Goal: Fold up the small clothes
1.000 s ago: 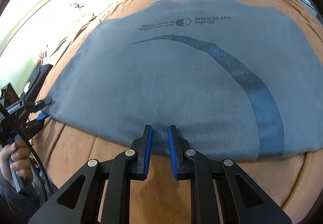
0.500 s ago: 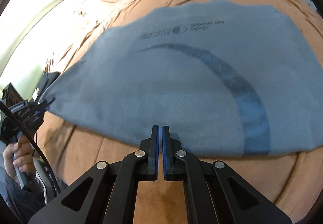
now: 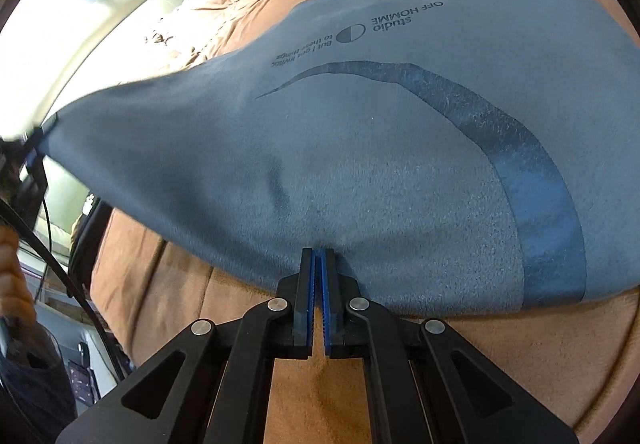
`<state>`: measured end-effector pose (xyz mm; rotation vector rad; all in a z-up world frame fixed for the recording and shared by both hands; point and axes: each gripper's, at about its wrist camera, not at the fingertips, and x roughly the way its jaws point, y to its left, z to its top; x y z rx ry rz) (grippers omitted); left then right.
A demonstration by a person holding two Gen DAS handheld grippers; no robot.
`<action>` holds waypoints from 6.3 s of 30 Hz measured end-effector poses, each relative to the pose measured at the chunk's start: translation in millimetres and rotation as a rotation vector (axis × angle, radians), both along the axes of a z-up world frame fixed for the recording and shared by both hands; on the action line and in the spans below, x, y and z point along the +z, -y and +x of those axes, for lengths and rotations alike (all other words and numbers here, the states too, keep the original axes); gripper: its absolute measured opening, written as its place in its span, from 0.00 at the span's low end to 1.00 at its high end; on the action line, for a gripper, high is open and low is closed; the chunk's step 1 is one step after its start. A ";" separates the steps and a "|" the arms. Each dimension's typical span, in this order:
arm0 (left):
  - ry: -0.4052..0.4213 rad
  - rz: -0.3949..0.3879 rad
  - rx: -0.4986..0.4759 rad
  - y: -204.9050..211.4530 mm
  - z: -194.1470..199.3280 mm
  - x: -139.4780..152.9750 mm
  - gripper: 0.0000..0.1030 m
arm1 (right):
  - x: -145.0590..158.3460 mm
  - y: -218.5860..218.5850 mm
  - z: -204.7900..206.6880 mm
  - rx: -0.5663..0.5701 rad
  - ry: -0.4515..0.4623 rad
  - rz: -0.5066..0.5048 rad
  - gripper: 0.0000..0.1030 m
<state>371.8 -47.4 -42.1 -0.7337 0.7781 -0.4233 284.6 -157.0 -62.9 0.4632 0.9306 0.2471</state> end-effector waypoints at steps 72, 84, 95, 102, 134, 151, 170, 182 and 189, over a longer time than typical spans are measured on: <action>-0.278 0.412 -0.262 164.8 5.7 -103.6 0.41 | 74.7 119.8 -60.3 -0.090 0.014 -0.401 0.42; -0.346 0.441 -0.300 175.0 8.5 -133.5 0.41 | 93.9 112.1 -14.2 0.009 -0.021 -0.347 0.21; -0.352 0.445 -0.302 178.3 9.5 -133.4 0.41 | 89.1 93.3 5.6 0.156 -0.086 -0.483 0.19; -0.360 0.471 -0.311 182.5 6.6 -132.8 0.41 | 106.6 88.6 7.2 0.152 -0.023 -0.489 0.04; -0.354 0.490 -0.333 200.7 19.0 -124.9 0.41 | 20.2 208.4 -89.4 -0.189 0.033 0.044 0.03; -0.294 0.372 -0.272 160.5 25.3 -113.3 0.41 | 83.7 127.6 -66.4 -0.073 0.074 -0.384 0.54; -0.270 0.319 -0.168 66.2 29.7 -113.4 0.41 | 64.4 -3.8 39.2 0.259 0.031 -0.636 0.54; -0.281 0.310 -0.146 51.8 31.3 -116.1 0.41 | 27.5 -40.8 89.8 0.333 0.024 -0.800 0.29; -0.269 0.329 -0.168 71.8 45.6 -106.2 0.41 | 65.0 -8.6 89.8 0.252 0.105 -0.700 0.06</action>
